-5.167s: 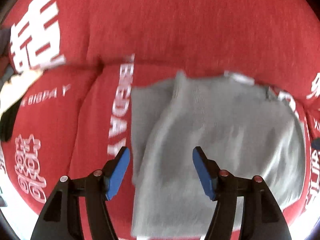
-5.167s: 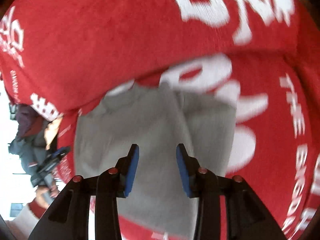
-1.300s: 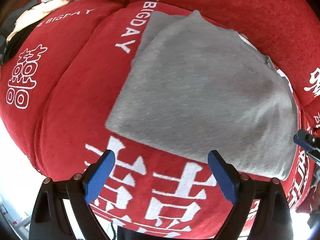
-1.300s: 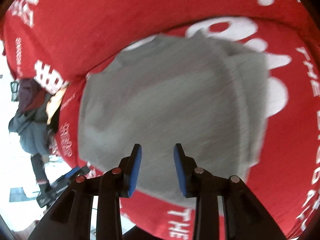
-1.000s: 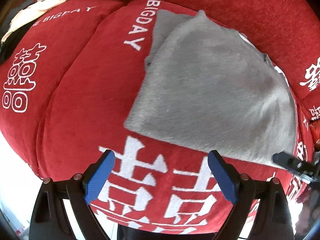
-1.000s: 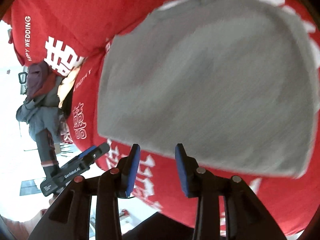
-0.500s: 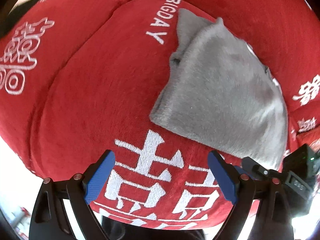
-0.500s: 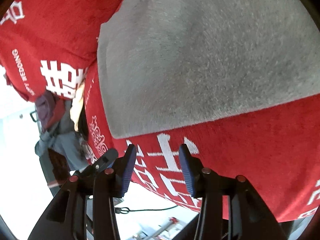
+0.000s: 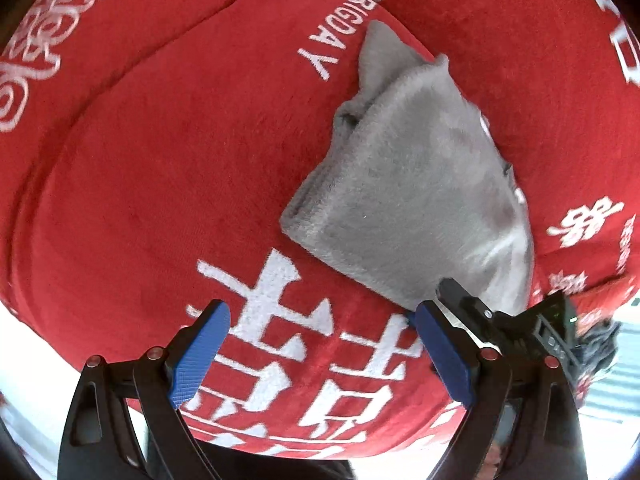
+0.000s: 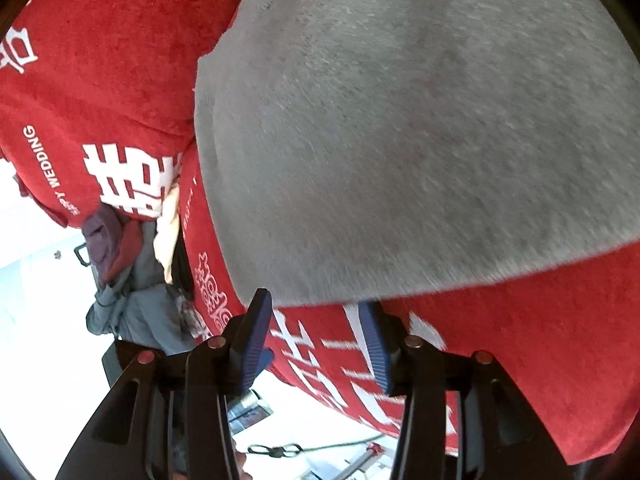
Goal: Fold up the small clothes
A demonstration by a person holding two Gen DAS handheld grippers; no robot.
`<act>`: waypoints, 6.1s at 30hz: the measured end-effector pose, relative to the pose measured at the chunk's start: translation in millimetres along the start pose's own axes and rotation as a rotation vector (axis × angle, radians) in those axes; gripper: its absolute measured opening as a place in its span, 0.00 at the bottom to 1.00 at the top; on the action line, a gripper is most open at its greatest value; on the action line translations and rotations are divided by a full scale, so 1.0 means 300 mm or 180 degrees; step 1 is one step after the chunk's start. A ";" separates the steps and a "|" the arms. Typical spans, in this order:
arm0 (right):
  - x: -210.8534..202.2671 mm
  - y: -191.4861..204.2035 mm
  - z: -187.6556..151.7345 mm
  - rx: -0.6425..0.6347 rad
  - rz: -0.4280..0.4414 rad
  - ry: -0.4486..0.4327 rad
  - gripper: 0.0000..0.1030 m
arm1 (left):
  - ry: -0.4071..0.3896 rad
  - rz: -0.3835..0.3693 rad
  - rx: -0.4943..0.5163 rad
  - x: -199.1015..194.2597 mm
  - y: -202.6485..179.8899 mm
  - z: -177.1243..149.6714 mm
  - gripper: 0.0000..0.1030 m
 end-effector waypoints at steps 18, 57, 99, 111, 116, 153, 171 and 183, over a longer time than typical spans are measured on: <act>-0.022 0.106 0.048 -0.0168 0.0309 -0.0070 0.14 | -0.0045 -0.0989 -0.0433 0.047 -0.126 0.062 0.92; 0.027 0.522 0.337 -0.2129 -0.1102 0.1302 0.75 | -0.1569 0.1161 0.2251 0.025 -0.485 0.080 0.16; -0.575 0.438 0.527 -0.1750 0.0143 0.0093 0.14 | -0.1474 0.0038 0.3682 -0.060 -1.096 -0.360 0.16; -0.782 -0.202 0.672 -0.0681 -0.0148 -0.0408 0.14 | -0.0554 0.0234 0.4357 0.406 -1.197 -0.616 0.16; -0.748 -0.336 0.674 -0.0407 -0.0090 -0.0433 0.14 | -0.0423 0.0344 0.4331 0.492 -1.193 -0.643 0.16; -0.742 -0.344 0.209 -0.0105 -0.0878 -0.0409 0.12 | 0.0008 0.1089 0.3474 0.328 -0.778 -0.200 0.70; -0.893 -0.301 0.371 -0.0332 -0.0924 -0.0857 0.39 | 0.0046 0.1056 0.3115 0.284 -0.746 -0.178 0.80; -0.731 -0.257 0.680 -0.0830 -0.1846 -0.0598 0.10 | -0.0118 0.0996 0.2405 0.277 -0.817 -0.023 0.80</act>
Point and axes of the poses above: each gripper's, at about its wrist camera, not at the fingertips, and x roughly the way its jaws point, y to its left, z to its top, the point moved 4 cm from there along x, roughly the way its jaws point, and after that the axes turned 3 degrees about -x, right-handed, at the moved point
